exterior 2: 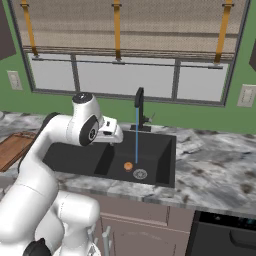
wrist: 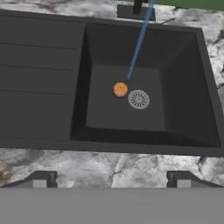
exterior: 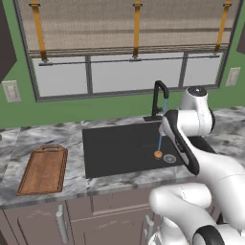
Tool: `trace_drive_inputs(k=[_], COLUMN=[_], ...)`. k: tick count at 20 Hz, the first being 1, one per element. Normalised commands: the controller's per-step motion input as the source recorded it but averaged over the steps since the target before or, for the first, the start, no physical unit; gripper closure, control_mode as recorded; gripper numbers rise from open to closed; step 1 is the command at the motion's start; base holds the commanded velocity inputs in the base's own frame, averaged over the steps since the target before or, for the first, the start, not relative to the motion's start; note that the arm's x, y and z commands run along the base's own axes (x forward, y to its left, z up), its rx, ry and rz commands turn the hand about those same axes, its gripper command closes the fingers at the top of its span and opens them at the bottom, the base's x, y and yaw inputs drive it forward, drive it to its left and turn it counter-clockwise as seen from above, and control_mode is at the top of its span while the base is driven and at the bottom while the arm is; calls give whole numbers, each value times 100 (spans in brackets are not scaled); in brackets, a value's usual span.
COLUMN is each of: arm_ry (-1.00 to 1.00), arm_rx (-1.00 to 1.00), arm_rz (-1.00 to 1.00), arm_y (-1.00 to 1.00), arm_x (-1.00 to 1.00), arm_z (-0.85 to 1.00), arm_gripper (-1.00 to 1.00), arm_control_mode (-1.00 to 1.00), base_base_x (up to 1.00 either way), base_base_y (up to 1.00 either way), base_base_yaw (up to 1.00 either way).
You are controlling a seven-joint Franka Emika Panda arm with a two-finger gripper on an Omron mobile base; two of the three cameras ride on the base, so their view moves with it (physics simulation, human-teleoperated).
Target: Pick the tangerine from the sink and place it on the cutting board to airdry. Then turn off the sink faucet.
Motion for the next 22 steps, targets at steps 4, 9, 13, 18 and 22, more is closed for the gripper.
trace_drive_inputs(k=[4,9,13,18,22], arm_ry=[8,7,4,0,0], arm_rx=[4,6,2,0,0], arm_rz=[0,0,0,0,0], arm_y=[-4,-1,0,0,-5], arm_x=[30,24,10,2,0], arm_z=[-9,-18,-34,-35,-17], arm_gripper=[-100,-100,-100,-100,-100], arm_control_mode=[-100,-100,-100,-100,-100], base_base_x=[0,0,0,0,0], base_base_y=[0,0,0,0,0], base_base_yaw=[0,0,0,0,0])
